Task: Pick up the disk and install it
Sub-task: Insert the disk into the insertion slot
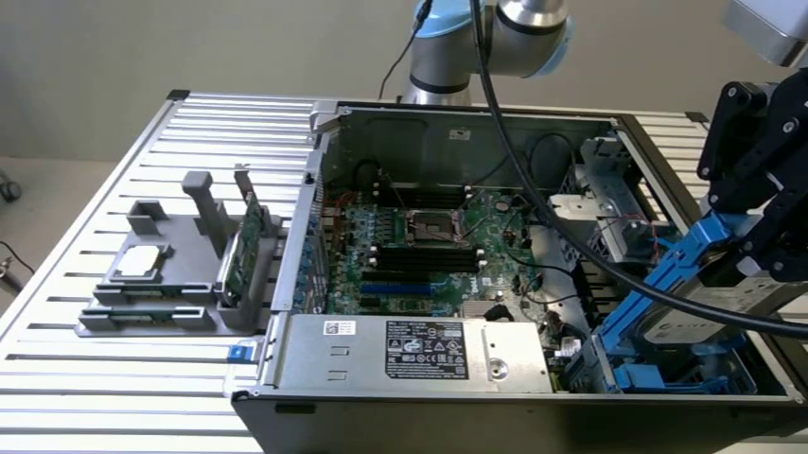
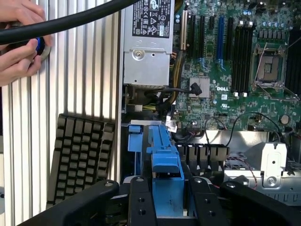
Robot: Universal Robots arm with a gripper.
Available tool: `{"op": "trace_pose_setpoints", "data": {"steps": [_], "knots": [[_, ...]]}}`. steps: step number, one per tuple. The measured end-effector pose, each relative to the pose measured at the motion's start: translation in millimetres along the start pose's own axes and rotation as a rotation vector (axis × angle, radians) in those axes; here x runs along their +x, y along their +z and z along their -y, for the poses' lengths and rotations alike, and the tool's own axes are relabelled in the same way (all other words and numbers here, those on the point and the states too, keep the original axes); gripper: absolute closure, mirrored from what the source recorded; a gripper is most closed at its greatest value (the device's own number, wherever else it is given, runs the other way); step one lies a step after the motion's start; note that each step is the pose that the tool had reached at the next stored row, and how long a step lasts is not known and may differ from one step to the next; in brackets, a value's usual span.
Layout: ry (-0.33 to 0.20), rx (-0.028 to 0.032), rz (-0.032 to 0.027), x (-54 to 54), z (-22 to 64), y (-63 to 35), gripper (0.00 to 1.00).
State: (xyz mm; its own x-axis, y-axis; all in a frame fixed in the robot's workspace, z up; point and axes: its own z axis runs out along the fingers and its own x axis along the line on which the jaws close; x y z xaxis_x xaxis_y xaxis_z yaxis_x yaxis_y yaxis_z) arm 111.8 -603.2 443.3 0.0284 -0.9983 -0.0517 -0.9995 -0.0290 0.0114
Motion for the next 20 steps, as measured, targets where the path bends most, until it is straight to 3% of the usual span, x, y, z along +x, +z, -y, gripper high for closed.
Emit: {"op": "trace_pose_setpoints", "data": {"steps": [20], "knots": [[-0.003,-0.0030,0.0001,5.0,2.4,6.1,0.67]]}}
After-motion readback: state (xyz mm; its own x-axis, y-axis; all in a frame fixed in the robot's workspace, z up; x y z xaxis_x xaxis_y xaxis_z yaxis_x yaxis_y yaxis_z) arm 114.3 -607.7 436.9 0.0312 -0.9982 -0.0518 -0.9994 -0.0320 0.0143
